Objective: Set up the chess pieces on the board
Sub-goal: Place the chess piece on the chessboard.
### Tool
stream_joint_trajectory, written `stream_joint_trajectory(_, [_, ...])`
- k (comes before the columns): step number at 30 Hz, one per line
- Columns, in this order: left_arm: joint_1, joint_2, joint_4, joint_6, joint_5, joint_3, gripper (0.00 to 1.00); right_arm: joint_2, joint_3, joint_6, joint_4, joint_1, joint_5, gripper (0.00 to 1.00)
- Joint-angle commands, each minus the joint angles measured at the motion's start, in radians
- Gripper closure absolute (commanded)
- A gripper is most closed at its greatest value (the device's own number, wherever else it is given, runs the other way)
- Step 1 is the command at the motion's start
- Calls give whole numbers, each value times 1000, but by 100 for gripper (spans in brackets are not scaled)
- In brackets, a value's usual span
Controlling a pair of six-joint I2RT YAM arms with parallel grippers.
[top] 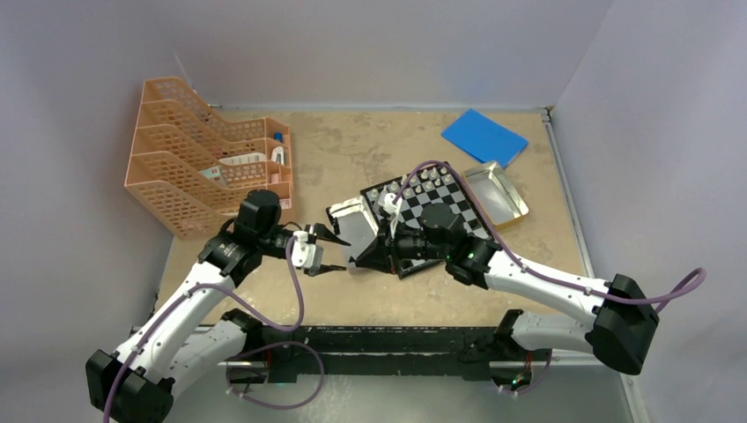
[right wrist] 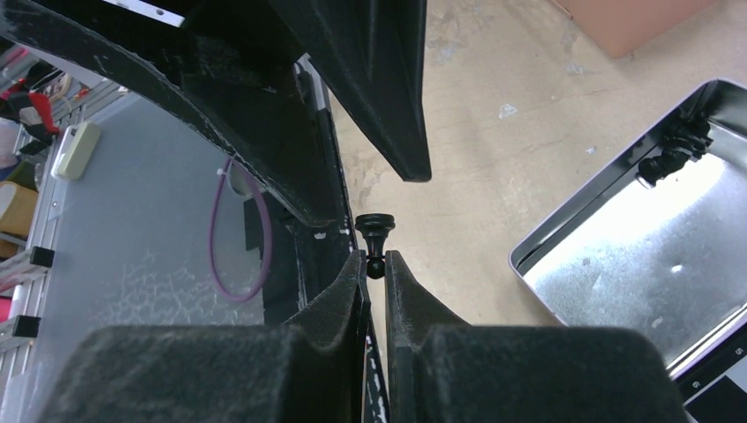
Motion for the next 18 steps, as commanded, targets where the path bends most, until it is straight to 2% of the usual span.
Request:
stream_joint_trajectory(1, [-5, 15, -1, 54, 67, 45, 51, -5, 39, 18, 76, 0, -44, 93])
stream_joint_trajectory(18, [-6, 55, -24, 54, 108, 68, 63, 16, 56, 42, 103, 0, -66, 93])
